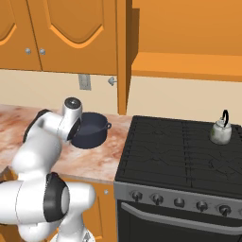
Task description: Pick the kettle from the cabinet and place it on a stove burner. Then pick the pot from the counter and place it on another stove burner. Finally, turn both burners on.
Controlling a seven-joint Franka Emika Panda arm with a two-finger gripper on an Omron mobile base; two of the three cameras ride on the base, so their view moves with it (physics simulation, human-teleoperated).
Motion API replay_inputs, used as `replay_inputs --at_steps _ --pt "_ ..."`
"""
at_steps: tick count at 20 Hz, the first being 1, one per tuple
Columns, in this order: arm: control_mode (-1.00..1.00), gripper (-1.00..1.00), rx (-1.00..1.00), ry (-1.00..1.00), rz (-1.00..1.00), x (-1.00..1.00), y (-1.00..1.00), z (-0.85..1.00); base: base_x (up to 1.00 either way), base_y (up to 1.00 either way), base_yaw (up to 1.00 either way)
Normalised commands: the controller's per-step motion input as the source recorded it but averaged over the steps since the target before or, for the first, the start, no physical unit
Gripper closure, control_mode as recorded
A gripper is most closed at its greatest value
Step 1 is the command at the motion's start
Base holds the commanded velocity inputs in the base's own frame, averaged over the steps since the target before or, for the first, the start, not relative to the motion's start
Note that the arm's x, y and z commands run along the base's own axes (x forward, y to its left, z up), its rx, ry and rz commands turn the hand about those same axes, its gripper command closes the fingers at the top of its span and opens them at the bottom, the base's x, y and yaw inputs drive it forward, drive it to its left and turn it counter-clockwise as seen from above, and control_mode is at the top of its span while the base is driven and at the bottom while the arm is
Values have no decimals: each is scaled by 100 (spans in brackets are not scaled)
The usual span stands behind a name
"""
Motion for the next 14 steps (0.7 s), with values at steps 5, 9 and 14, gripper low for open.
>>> replay_inputs --at_steps 5,9,14 --pt "-100 -100 0 0 0 12 0 -12 0 0 0" --pt "-100 -100 0 1 0 15 -2 -10 0 0 0" --pt "-100 -100 0 2 0 17 -1 -9 0 0 0"
